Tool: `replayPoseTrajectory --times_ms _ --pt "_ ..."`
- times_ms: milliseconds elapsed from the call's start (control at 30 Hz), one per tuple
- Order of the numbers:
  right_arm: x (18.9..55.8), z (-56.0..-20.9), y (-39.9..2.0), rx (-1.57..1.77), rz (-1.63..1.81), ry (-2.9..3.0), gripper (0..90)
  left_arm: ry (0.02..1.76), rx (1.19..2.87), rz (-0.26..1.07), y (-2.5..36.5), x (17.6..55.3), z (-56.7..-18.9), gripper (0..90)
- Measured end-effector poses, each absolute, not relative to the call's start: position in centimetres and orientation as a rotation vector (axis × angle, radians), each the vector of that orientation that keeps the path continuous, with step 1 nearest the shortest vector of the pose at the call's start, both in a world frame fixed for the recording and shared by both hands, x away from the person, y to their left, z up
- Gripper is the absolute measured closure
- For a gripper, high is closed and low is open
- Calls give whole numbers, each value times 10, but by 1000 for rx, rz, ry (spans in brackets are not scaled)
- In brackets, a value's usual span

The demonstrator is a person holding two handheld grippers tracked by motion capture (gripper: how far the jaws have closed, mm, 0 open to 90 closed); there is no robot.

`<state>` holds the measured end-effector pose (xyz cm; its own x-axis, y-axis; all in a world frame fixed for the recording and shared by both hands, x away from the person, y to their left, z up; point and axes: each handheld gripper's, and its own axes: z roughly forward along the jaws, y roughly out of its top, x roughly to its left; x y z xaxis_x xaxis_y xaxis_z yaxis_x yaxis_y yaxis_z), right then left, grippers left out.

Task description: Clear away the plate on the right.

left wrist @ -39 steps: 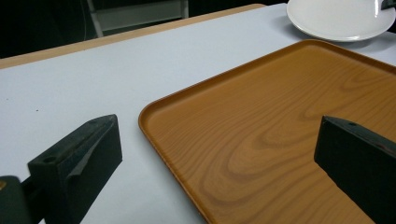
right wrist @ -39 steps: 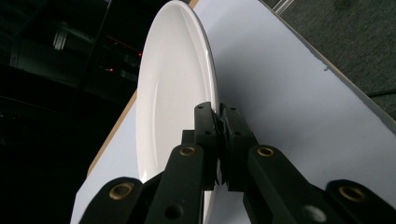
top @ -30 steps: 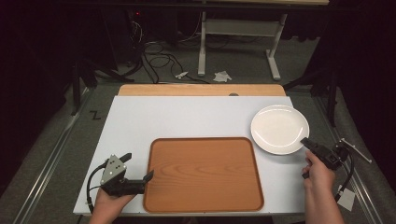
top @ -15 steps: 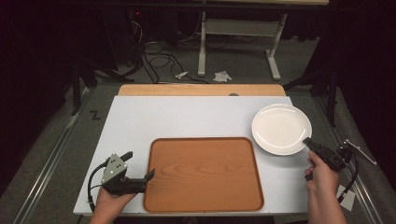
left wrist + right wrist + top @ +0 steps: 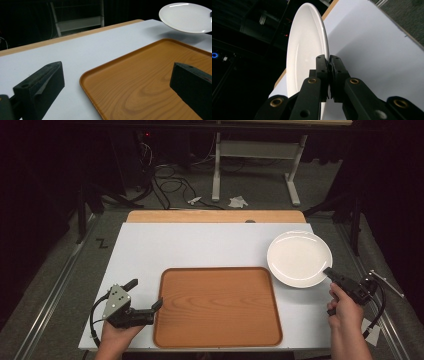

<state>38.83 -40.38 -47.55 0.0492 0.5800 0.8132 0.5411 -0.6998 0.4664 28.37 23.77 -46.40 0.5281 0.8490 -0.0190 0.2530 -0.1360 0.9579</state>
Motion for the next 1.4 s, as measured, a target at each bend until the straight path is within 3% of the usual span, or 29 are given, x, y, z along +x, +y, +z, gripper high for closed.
replayPoseTrajectory --times_ms 567,1400 --pt "383 -469 -383 2207 1833 1359 892 908 1652 676 238 284 -463 1" --pt "365 -470 -314 2121 1931 1770 890 891 1659 656 235 292 -463 2"
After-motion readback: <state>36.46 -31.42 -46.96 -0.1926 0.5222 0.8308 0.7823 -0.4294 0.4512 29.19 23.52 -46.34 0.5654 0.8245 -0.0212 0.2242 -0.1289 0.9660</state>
